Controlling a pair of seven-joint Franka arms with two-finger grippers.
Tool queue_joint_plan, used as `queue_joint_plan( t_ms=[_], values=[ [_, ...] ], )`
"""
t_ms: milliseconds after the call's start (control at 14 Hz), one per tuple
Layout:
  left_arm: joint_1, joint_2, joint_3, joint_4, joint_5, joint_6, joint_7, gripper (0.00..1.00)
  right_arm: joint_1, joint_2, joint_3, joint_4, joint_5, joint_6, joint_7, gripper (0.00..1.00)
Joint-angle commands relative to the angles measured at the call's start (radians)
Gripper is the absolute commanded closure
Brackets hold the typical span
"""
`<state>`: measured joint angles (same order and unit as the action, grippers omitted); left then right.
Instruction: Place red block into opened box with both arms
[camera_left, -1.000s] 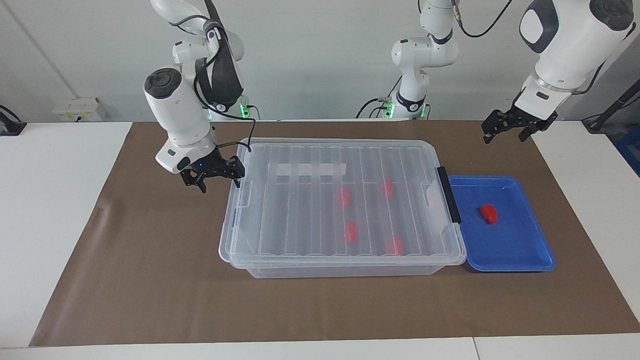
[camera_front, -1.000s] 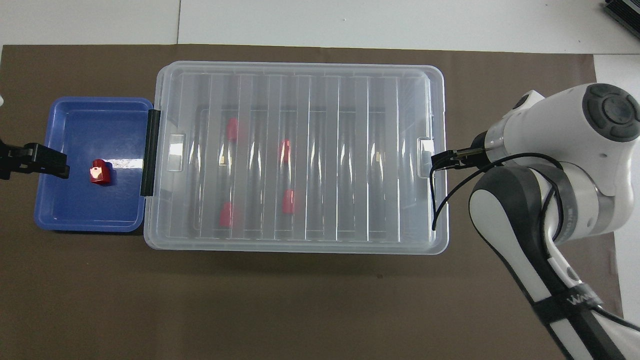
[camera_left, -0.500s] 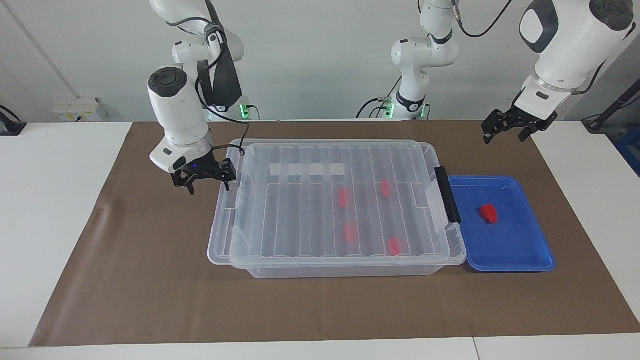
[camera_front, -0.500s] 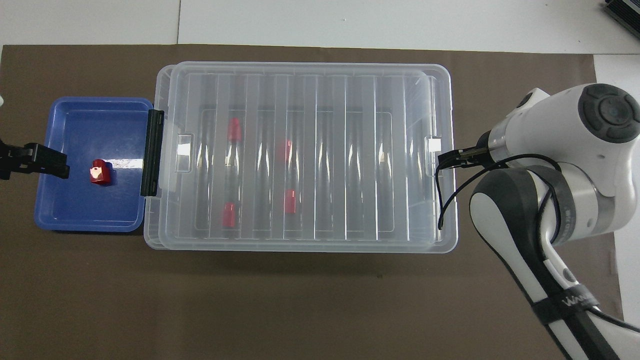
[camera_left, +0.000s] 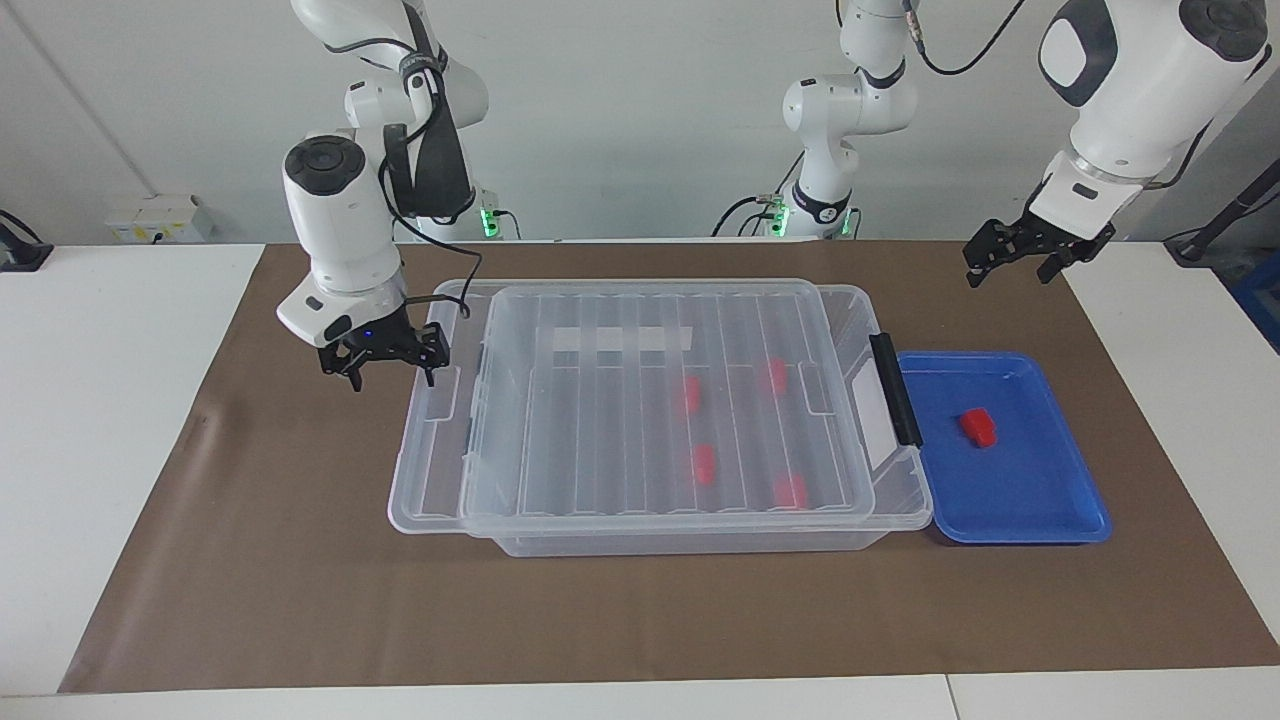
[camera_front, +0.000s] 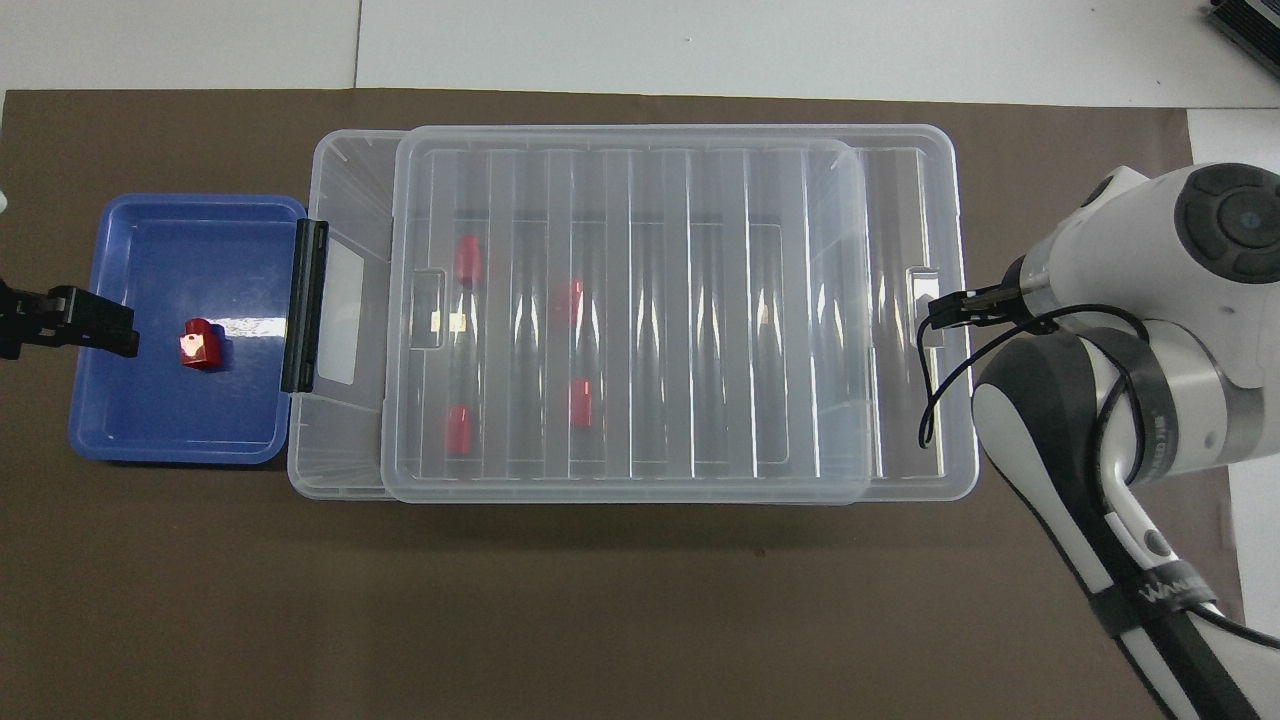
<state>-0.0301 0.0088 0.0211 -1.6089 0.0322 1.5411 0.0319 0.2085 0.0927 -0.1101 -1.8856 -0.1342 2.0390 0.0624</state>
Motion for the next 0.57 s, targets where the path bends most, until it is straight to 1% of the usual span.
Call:
queue_joint_plan(
  t_ms=[0, 357, 500],
  values=[
    [0.010, -0.021, -0.004, -0.017, -0.009, 0.005, -0.007, 0.00, -0.029, -0.001, 0.003, -0.004, -0.025, 0.012, 0.010, 0.00],
    [-0.002, -0.021, -0.006, -0.017, -0.009, -0.002, -0.009, 0.00, -0.067, -0.004, 0.004, -0.003, -0.025, 0.006, 0.002, 0.00],
    [0.007, -0.032, -0.006, -0.023, -0.009, -0.031, -0.012, 0.00, -0.083, -0.005, 0.003, -0.003, -0.027, 0.001, 0.002, 0.00]
  ],
)
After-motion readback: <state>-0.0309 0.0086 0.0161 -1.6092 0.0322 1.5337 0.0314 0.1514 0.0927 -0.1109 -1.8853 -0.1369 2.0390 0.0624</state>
